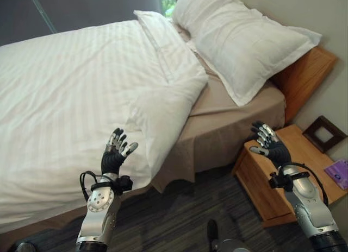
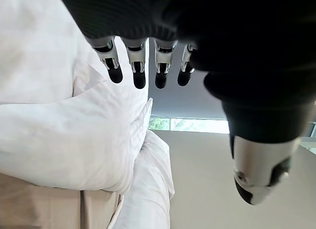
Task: Making the bed.
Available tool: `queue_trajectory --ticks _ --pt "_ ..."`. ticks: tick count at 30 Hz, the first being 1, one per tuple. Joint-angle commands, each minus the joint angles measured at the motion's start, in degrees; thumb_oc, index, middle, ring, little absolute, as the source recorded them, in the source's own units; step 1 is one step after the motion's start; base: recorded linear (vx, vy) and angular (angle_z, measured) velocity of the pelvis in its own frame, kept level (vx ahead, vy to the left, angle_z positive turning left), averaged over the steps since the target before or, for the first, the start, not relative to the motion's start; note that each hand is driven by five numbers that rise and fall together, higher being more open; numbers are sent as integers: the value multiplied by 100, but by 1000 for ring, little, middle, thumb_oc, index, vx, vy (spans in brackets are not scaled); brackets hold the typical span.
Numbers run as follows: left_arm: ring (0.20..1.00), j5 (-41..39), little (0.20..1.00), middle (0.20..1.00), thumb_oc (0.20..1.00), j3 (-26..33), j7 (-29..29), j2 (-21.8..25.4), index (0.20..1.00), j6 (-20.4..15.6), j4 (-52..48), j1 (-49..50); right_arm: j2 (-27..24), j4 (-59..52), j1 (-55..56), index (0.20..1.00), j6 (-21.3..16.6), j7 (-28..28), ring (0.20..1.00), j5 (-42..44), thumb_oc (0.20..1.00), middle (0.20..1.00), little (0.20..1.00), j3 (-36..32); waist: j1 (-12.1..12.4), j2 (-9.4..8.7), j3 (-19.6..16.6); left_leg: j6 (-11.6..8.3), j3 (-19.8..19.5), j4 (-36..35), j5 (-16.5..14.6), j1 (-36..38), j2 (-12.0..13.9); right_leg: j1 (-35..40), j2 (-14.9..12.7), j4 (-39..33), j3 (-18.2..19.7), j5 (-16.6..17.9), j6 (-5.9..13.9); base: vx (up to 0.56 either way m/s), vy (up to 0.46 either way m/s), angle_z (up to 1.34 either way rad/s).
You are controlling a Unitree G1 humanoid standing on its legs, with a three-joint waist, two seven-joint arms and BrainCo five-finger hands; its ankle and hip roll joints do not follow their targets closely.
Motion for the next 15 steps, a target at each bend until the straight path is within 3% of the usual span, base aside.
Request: queue_trajectory --ticks 1,4,6,9,12,15 --pt "1000 76 1000 1000 1000 175 10 398 1000 -299 -100 -467 -46 -81 -285 1000 -251 16 1000 -56 1000 1000 1000 67 -29 44 -206 99 69 56 130 -398 -60 562 -168 90 -49 -819 309 33 -49 5" --pt "1000 212 1000 1000 1000 298 108 930 1000 -337 164 -902 -160 -74 -266 1000 -215 48 1000 -53 1000 1000 1000 85 -147 126 -227 46 104 56 131 -411 -46 565 -146 90 1 -849 285 39 -32 4" --pt "1000 183 1000 1000 1000 315 146 1009 1000 -345 316 -1009 -172 -71 -279 1000 -207 60 1000 -41 1000 1000 1000 100 -165 136 -218 41 112 56 129 -414 -42 557 -143 90 13 -851 281 16 -7 0" --pt "1000 -44 1000 1000 1000 343 242 1320 1000 -233 1190 -1347 -252 -133 -247 1000 -156 125 1000 -7 1000 1000 1000 168 -270 188 -203 19 178 56 123 -410 -34 535 -126 90 74 -854 279 47 -13 -5" --pt "1000 37 1000 1000 1000 189 351 2230 1000 -31 2990 -2269 -326 -298 -42 1000 -68 288 1000 83 1000 1000 1000 345 -498 279 -142 -30 374 56 120 -444 -9 427 -95 90 241 -814 302 56 10 -12" --pt "1000 -16 1000 1000 1000 120 312 2522 1000 46 3799 -2693 -333 -368 96 1000 -54 346 1000 125 1000 1000 1000 402 -608 319 -124 -58 474 56 119 -492 2 343 -76 90 300 -793 325 44 13 -25"
